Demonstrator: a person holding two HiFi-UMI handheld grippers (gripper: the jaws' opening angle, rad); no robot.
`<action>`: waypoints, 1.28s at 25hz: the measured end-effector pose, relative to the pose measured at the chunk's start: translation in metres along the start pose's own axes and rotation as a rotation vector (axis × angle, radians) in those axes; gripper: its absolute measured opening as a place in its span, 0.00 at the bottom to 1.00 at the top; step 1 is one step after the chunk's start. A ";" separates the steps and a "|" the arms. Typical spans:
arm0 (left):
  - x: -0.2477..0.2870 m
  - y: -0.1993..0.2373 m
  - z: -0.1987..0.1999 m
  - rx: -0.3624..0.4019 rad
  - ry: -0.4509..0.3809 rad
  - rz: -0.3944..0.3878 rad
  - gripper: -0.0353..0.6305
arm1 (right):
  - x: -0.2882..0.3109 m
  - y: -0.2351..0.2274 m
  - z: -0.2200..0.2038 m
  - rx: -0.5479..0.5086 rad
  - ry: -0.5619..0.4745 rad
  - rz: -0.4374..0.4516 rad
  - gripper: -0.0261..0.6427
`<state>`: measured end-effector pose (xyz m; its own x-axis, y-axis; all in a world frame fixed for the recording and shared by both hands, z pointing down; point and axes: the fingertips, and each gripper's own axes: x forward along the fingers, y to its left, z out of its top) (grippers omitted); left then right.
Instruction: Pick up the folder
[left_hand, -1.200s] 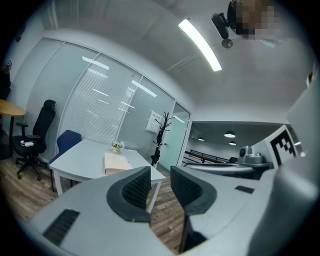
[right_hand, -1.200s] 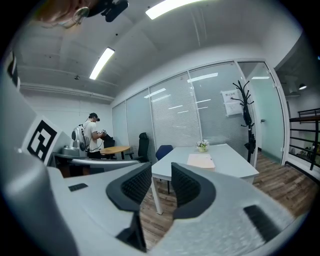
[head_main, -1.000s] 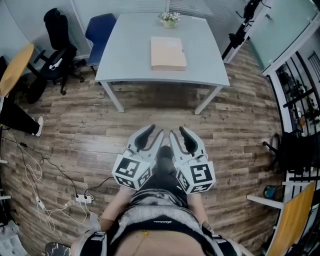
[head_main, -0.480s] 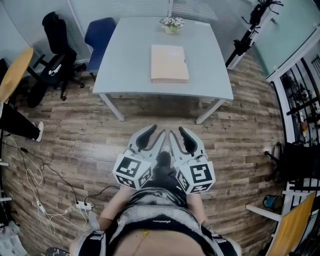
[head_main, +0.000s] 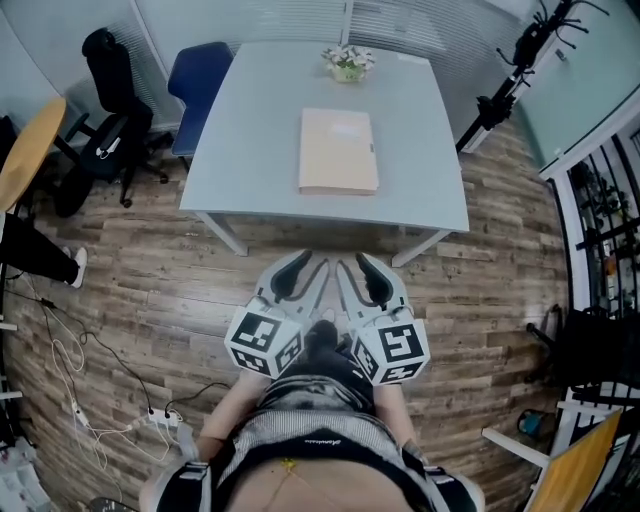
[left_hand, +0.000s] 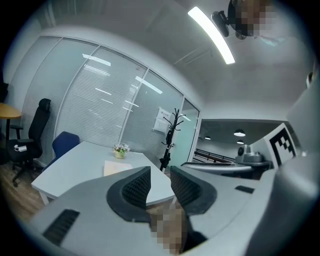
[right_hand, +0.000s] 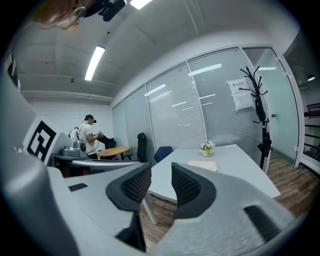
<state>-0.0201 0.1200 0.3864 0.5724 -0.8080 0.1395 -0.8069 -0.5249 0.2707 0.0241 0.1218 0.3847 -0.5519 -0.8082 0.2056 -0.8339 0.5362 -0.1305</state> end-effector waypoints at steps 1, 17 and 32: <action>0.006 0.003 0.003 0.000 0.001 0.006 0.20 | 0.006 -0.004 0.002 0.003 0.003 0.008 0.23; 0.117 0.028 0.027 0.017 -0.013 0.048 0.20 | 0.073 -0.100 0.035 -0.004 -0.026 0.042 0.23; 0.180 0.062 0.045 0.026 -0.014 0.032 0.20 | 0.124 -0.144 0.051 0.008 -0.032 0.015 0.24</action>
<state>0.0265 -0.0700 0.3856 0.5440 -0.8282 0.1347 -0.8286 -0.5050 0.2414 0.0752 -0.0684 0.3795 -0.5644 -0.8072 0.1727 -0.8253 0.5468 -0.1411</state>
